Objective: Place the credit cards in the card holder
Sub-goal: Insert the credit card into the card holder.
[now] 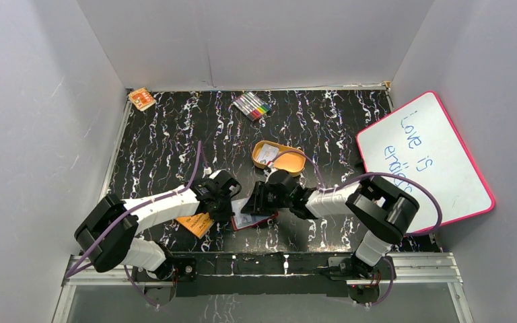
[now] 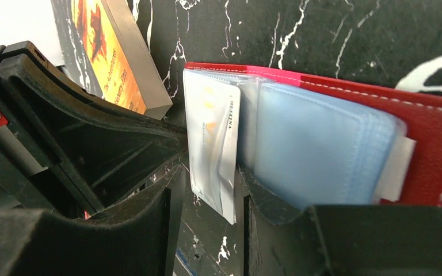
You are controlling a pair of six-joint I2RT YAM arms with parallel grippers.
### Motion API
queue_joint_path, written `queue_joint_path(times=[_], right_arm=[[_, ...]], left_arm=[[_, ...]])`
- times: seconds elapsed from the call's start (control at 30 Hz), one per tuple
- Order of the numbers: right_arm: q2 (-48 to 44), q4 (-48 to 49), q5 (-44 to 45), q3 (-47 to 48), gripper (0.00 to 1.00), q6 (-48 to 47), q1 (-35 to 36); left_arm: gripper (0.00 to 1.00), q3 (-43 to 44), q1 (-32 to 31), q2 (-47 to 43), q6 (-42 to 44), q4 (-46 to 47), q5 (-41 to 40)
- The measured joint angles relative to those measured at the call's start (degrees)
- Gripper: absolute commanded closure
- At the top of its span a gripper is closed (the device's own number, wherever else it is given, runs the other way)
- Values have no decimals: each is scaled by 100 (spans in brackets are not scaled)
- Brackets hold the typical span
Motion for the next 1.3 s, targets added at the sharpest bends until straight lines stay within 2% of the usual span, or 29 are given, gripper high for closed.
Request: queue_joint_path(times=[0.2,0.43,0.7,1.03,1.3], right_arm=[[-24,-835,212,420,52,-297,81],[-319,-1606,483,472,45,-529,149],[-428,-2358,660,824,39,-817,149],[-1032,-2889,850,1014,41,-1045,149],[-1172,-2603,645,868,46,-1008,149]], left_arm=[[100,-57,0,-57,-4,48,-7],[100,-79,-2,-107,-9,35,-63],[100,-7,-2,-389,-9,-378,-262],[100,249,-2,-1318,-70,-529,-282],[100,249,-2,-1043,-109,308,361]])
